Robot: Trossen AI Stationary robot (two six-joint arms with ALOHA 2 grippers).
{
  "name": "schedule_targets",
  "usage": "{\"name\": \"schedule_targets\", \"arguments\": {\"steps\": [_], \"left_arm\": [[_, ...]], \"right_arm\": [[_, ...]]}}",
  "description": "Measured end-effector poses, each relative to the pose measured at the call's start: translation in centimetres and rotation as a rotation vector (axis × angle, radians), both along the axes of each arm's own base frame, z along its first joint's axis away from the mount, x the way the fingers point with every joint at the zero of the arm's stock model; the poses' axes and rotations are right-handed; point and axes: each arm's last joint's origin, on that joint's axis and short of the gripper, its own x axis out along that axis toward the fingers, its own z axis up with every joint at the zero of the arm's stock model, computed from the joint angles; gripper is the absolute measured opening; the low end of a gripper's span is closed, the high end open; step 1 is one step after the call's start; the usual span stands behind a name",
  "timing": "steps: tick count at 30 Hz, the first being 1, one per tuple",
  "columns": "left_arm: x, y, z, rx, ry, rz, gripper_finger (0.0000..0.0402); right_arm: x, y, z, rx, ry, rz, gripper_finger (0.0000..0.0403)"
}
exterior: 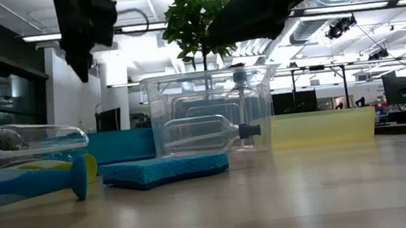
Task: Pick & Place Kitchen Sink Supplies
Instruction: Put the transparent soap dispenser into the transparent bin
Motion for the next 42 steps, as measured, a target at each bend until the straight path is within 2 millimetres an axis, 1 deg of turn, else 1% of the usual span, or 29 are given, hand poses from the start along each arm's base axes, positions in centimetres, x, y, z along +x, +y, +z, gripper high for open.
{"name": "schedule_targets", "arguments": {"steps": [5, 9, 14, 23, 26, 30, 32, 37, 42], "left_arm": [[0.7, -3.3, 1.4, 0.042, -0.062, -0.053, 0.0124], [1.3, -5.7, 1.4, 0.068, -0.095, -0.102, 0.0124], [1.3, -8.7, -0.1, 0.054, -0.106, -0.154, 0.0124], [-0.4, -13.2, -3.5, -0.007, -0.023, -0.094, 0.0124], [-1.0, -14.5, -4.2, -0.04, -0.016, -0.029, 0.0124], [-1.8, -15.8, -5.2, -0.07, 0.0, 0.172, 0.0124], [-2.1, -16.5, -5.8, -0.092, 0.014, 0.235, 0.0124], [-2.4, -18.2, -7.0, -0.135, 0.051, 0.328, 0.0124], [-2.2, -19.9, -7.6, -0.209, 0.032, 0.36, 0.0124]], "right_arm": [[0.0, 0.1, -0.1, 0.017, 0.011, 0.026, 0.0224], [-0.2, 0.1, -0.5, 0.055, 0.052, 0.018, 0.0224], [-0.5, 0.1, -1.0, 0.103, 0.112, 0.033, 0.0224], [-0.5, 0.1, -1.1, 0.091, 0.114, 0.026, 0.0224], [-0.5, 0.1, -1.1, 0.09, 0.115, 0.026, 0.0225], [-0.5, 0.1, -1.1, 0.089, 0.115, 0.027, 0.0225], [-0.5, 0.1, -1.1, 0.089, 0.115, 0.027, 0.0224], [-0.5, 0.1, -1.1, 0.089, 0.115, 0.027, 0.0224], [-0.5, 0.1, -1.1, 0.089, 0.119, 0.031, 0.0224]]}}
